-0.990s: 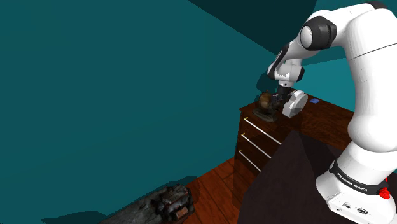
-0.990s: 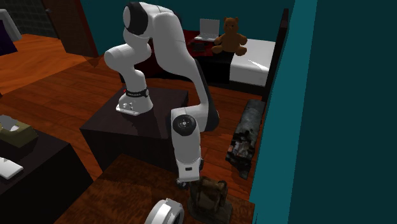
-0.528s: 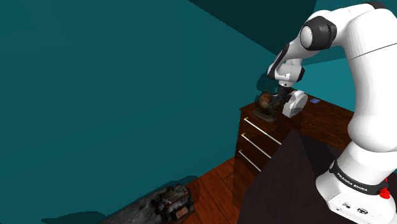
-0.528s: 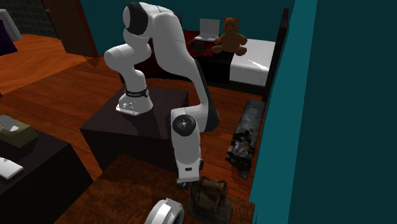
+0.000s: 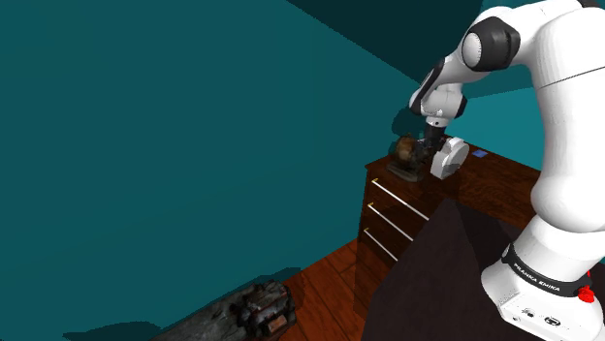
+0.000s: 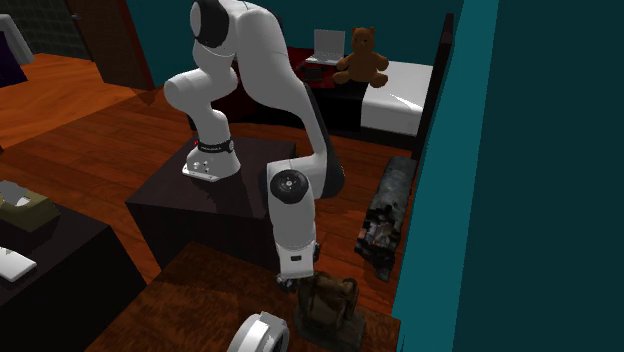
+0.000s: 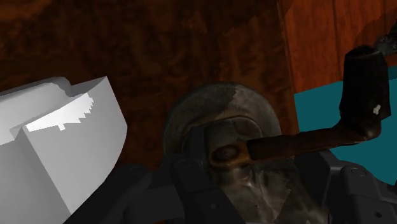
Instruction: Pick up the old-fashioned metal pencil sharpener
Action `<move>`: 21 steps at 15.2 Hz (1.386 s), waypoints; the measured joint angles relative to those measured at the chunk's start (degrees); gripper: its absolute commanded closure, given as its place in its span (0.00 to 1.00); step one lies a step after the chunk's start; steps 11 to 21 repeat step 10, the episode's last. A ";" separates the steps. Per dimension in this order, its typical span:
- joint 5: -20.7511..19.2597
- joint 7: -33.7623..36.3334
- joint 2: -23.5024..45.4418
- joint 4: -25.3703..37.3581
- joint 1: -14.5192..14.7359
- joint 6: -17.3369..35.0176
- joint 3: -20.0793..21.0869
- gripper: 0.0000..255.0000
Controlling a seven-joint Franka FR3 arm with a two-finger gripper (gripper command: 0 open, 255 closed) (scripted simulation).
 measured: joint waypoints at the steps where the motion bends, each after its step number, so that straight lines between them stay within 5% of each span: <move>1: -0.26 0.18 -0.57 -0.25 0.21 -0.30 -0.23 1.00; 21: -3.17 2.20 -5.56 -1.00 1.90 -4.26 -2.56 1.00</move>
